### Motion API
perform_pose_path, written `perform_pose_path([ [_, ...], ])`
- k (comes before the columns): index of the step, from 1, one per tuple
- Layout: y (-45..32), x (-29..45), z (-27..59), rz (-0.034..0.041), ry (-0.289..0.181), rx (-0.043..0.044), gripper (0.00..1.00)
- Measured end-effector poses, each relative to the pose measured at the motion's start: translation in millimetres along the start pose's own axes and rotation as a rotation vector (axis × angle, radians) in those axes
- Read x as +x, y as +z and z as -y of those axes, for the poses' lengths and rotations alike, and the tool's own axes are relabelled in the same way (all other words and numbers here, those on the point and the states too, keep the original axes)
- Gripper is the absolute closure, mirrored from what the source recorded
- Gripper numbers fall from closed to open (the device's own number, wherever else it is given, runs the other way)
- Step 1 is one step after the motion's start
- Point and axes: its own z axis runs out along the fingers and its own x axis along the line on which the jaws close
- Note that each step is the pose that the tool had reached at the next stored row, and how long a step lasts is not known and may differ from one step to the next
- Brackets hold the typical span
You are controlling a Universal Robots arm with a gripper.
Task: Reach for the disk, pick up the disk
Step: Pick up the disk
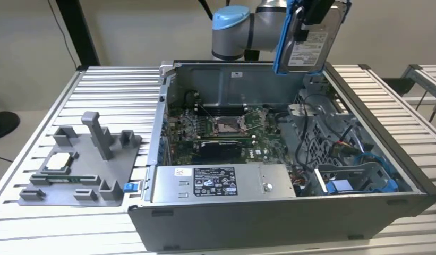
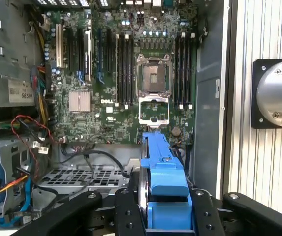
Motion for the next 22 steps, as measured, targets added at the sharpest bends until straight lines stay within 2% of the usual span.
perform_pose_path([
  [12, -0.2, 1.4, 2.8, -0.0003, 0.0, 0.0, 1.0],
  [22, -0.5, 13.1, 3.1, -0.0001, 0.0, -0.0001, 1.0],
])
